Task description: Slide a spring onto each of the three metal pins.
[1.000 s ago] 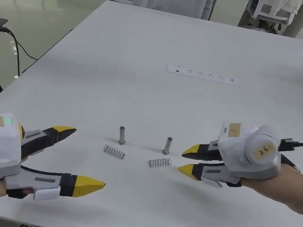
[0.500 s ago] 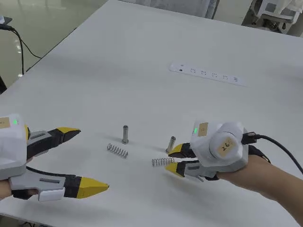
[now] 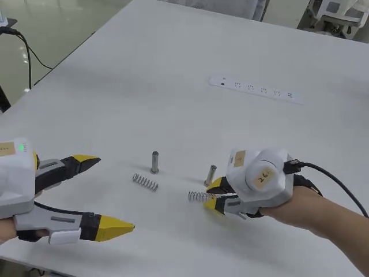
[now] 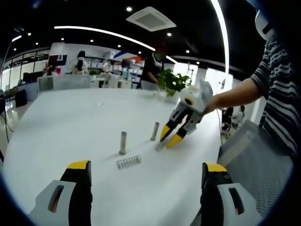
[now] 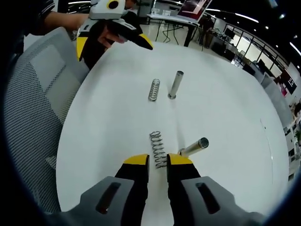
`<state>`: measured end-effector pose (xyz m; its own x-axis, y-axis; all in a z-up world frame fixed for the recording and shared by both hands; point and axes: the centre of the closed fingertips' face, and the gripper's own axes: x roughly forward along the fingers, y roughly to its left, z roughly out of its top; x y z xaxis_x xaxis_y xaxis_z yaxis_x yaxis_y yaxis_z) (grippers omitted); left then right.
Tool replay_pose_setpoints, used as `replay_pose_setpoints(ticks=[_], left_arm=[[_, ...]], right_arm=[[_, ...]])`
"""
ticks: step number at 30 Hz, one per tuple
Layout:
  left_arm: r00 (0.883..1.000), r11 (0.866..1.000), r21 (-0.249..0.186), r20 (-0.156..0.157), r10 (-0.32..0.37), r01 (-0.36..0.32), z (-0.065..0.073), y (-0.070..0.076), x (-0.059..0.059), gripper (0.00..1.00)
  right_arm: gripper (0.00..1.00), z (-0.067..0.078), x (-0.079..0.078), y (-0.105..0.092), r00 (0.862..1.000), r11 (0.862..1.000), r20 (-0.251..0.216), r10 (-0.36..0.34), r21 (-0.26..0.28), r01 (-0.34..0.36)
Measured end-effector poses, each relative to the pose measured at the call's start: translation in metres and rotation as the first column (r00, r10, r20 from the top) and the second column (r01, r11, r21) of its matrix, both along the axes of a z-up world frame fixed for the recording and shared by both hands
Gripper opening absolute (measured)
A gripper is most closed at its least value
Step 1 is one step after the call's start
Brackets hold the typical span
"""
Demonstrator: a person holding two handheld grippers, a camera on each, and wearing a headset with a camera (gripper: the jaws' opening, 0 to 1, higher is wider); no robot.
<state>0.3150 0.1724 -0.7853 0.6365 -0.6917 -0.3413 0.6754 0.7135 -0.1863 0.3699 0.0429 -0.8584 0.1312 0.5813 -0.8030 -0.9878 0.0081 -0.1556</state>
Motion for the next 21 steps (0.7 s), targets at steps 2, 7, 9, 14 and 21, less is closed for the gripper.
replay_pose_setpoints(ticks=[2,7,9,14,21], left_arm=[[1.0,1.0,0.001,-0.004,-0.004,0.004,-0.001,-0.001,-0.001,0.94],[1.0,1.0,0.0,-0.007,-0.012,0.012,-0.001,-0.004,-0.002,0.94],[1.0,1.0,0.001,-0.007,-0.016,0.016,-0.001,-0.005,-0.002,0.94],[1.0,1.0,0.0,0.0,-0.025,0.025,0.003,-0.008,-0.002,0.94],[0.998,0.998,-0.02,0.014,-0.055,0.056,0.009,-0.016,-0.003,0.92]], right_arm=[[0.11,-0.002,0.0,-0.001,1.0,1.0,-0.002,-0.002,-0.002,0.002],[0.08,-0.003,-0.002,-0.001,0.999,1.0,-0.027,-0.021,0.007,0.022],[0.08,-0.003,-0.002,0.0,1.0,1.0,-0.015,-0.016,0.006,0.017],[0.08,0.005,-0.005,0.0,1.0,1.0,-0.003,-0.013,0.027,0.014],[0.08,0.022,-0.004,-0.007,0.999,0.999,0.02,-0.026,0.033,0.025]])
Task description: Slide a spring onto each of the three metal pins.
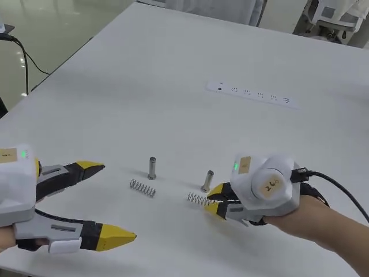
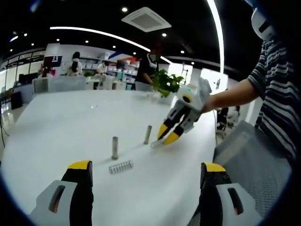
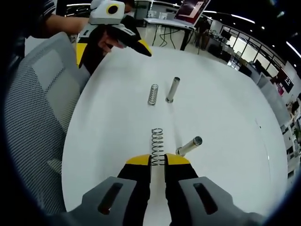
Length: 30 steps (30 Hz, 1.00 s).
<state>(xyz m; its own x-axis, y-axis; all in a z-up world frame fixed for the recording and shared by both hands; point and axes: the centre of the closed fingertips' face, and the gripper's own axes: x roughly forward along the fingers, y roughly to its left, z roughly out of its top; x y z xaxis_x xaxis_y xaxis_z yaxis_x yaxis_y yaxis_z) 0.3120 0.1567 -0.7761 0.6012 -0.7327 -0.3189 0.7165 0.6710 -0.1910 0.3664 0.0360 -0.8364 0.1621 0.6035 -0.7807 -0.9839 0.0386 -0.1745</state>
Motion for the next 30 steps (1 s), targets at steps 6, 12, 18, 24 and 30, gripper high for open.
replay_pose_setpoints(ticks=[6,12,18,24,30], left_arm=[[0.999,0.999,0.003,0.001,-0.045,0.045,0.001,-0.009,-0.004,0.86],[0.996,0.996,-0.011,-0.002,-0.092,0.092,0.002,-0.019,-0.007,0.83],[0.986,0.985,0.03,-0.017,-0.167,0.168,0.0,-0.03,-0.006,0.77],[0.975,0.974,0.042,-0.021,-0.222,0.223,0.002,-0.039,-0.001,0.71],[0.957,0.955,0.055,-0.022,-0.29,0.291,0.003,-0.056,0.0,0.6]], right_arm=[[0.08,0.014,-0.006,-0.007,1.0,1.0,0.008,0.001,0.017,-0.001],[0.08,0.023,-0.014,-0.013,1.0,0.999,0.012,0.008,0.04,-0.008],[0.08,0.026,-0.024,-0.019,0.999,0.999,0.022,0.029,0.03,-0.03],[0.08,0.028,-0.032,-0.021,1.0,0.999,0.017,0.021,0.047,-0.022],[0.08,0.031,-0.04,-0.017,0.999,0.998,0.03,0.037,0.049,-0.038]])
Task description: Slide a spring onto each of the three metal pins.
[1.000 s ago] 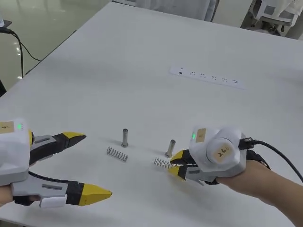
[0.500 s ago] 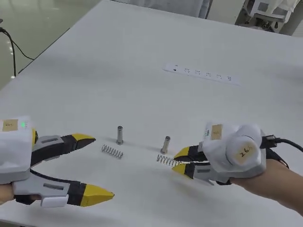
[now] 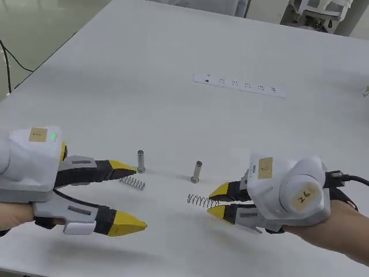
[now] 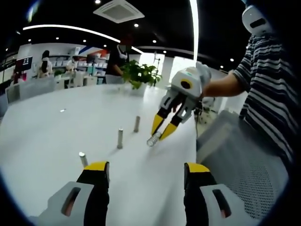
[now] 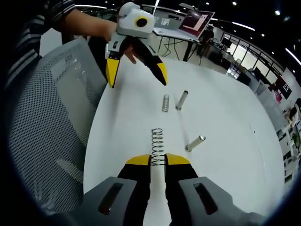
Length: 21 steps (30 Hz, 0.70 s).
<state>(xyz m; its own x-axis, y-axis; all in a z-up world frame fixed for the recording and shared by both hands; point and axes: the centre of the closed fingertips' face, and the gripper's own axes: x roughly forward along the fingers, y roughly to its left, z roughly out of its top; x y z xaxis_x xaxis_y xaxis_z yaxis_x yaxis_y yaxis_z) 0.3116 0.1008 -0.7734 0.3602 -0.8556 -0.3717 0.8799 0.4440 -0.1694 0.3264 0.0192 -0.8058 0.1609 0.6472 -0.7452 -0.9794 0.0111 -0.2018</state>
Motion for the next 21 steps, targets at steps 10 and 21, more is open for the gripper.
replay_pose_setpoints(ticks=[10,21], left_arm=[[0.994,0.993,0.04,0.013,-0.113,0.112,-0.005,-0.028,-0.001,0.47],[0.987,0.988,0.013,0.042,-0.156,0.155,0.001,-0.049,0.003,0.29]], right_arm=[[0.07,0.007,-0.004,0.006,0.999,1.0,0.026,0.028,-0.004,-0.028],[0.07,0.015,-0.01,0.009,0.997,0.998,0.04,0.063,0.003,-0.063]])
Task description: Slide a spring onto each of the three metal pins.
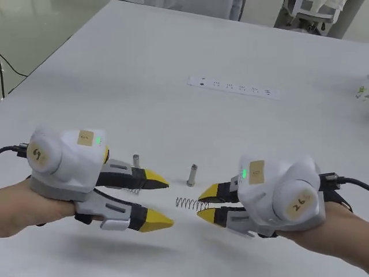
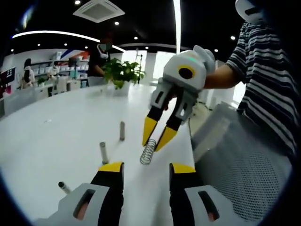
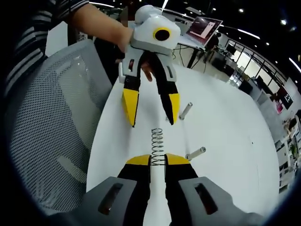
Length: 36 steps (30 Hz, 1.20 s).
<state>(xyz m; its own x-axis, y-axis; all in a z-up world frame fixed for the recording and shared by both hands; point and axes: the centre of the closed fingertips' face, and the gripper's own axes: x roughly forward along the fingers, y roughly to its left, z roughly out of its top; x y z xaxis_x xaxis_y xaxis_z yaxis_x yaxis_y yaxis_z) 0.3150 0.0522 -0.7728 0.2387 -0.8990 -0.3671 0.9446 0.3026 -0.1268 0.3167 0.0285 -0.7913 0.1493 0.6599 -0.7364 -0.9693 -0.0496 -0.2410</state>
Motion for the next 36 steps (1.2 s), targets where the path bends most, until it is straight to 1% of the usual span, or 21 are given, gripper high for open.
replay_pose_setpoints(ticks=[1,2,4,8,13,15,17,21,24,28,30,31,36], left_arm=[[1.0,1.0,-0.026,-0.013,-0.003,0.003,0.002,-0.003,-0.001,0.26],[1.0,0.999,-0.032,-0.013,-0.004,0.004,0.003,-0.004,0.0,0.25],[1.0,1.0,-0.02,0.0,-0.008,0.008,0.0,-0.006,0.001,0.25],[1.0,1.0,-0.019,-0.006,-0.019,0.019,-0.003,-0.009,0.003,0.24],[1.0,0.999,-0.041,-0.007,-0.027,0.027,0.0,-0.014,0.004,0.19],[0.999,0.998,-0.052,-0.024,-0.029,0.027,0.001,-0.015,0.005,0.18],[0.999,0.998,-0.051,-0.018,-0.028,0.027,0.001,-0.014,0.006,0.17],[0.999,0.998,-0.06,-0.022,-0.032,0.031,0.002,-0.015,0.006,0.1],[0.999,0.997,-0.067,-0.026,-0.046,0.044,0.003,-0.018,0.004,0.04],[0.999,0.996,-0.076,-0.021,-0.044,0.043,0.005,-0.021,0.003,0.04],[0.999,0.996,-0.073,-0.018,-0.05,0.048,0.004,-0.022,0.002,0.04],[0.999,0.996,-0.07,-0.016,-0.051,0.05,0.003,-0.022,0.002,0.04],[0.998,0.996,-0.075,-0.013,-0.055,0.054,0.004,-0.023,0.001,0.03]], right_arm=[[0.07,0.001,-0.002,0.0,1.0,1.0,0.007,0.014,-0.004,-0.014],[0.07,0.001,-0.003,0.0,1.0,1.0,0.003,0.014,-0.003,-0.014],[0.07,0.002,-0.003,0.001,1.0,1.0,0.004,0.012,-0.004,-0.012],[0.07,0.005,-0.002,0.001,1.0,1.0,0.002,0.006,0.003,-0.006],[0.07,0.008,-0.002,0.002,1.0,1.0,0.005,0.01,0.003,-0.01],[0.08,0.009,-0.002,0.003,1.0,1.0,0.013,0.016,-0.001,-0.016],[0.08,0.01,-0.003,0.003,1.0,1.0,0.011,0.02,0.004,-0.02],[0.08,0.012,-0.004,0.004,1.0,1.0,0.012,0.02,0.005,-0.02],[0.08,0.012,-0.003,0.004,1.0,1.0,0.013,0.017,0.007,-0.017],[0.07,0.011,-0.002,0.002,1.0,1.0,0.011,0.012,0.004,-0.012],[0.07,0.011,-0.003,0.001,1.0,1.0,0.007,0.012,0.004,-0.012],[0.07,0.011,-0.003,0.001,1.0,1.0,-0.003,0.005,0.013,-0.005],[0.07,0.011,-0.004,0.0,1.0,1.0,-0.004,0.006,0.019,-0.006]])
